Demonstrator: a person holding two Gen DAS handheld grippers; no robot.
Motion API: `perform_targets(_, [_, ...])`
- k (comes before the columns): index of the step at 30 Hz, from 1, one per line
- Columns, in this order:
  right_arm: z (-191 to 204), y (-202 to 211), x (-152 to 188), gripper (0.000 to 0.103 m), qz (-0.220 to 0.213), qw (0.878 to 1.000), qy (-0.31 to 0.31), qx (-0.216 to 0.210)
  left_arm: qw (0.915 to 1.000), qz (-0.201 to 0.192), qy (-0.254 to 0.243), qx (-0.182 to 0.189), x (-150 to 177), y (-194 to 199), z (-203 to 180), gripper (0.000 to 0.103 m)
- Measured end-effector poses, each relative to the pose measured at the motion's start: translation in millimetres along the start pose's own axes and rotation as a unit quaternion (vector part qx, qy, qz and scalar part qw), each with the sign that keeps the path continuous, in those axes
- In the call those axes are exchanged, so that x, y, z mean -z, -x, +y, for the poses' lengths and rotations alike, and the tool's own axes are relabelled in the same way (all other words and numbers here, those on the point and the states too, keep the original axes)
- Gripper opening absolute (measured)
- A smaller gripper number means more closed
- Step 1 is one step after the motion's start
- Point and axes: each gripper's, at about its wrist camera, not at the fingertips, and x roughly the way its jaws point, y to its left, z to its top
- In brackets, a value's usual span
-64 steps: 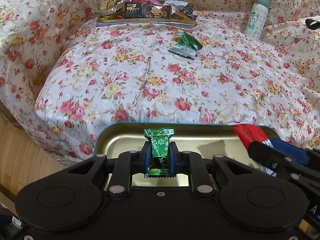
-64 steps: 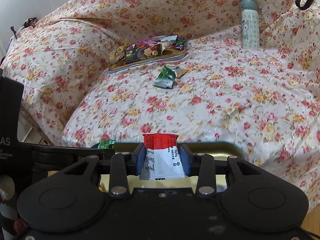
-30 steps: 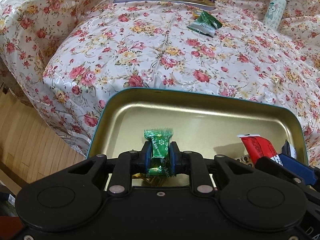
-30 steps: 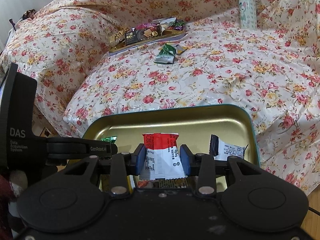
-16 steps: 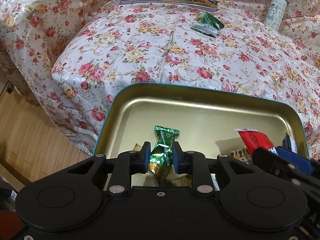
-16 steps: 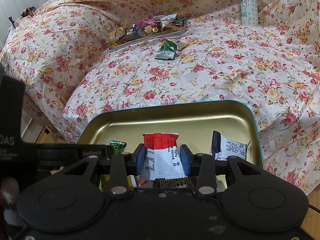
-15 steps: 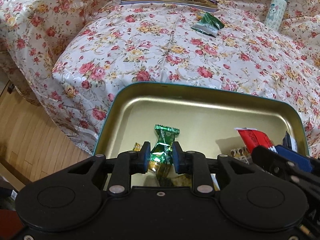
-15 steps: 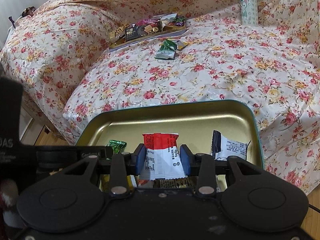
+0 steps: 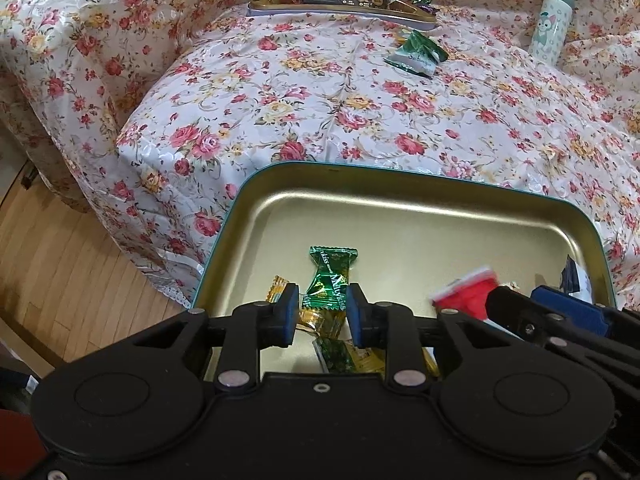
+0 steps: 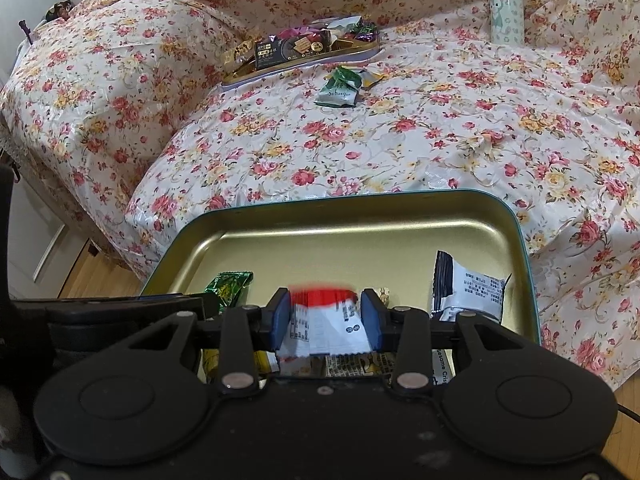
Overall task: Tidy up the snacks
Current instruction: 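Lower both snacks into the gold tray and open both tools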
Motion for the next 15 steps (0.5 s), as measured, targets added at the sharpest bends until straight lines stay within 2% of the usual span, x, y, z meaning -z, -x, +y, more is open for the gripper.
perform_targets(15, [-0.3, 2.5, -0.3, 0.040, -0.007, 1.000, 0.002, 0.004, 1.0000, -0.004, -0.007, 0.002, 0.0, 2.5, -3.5, 0.035])
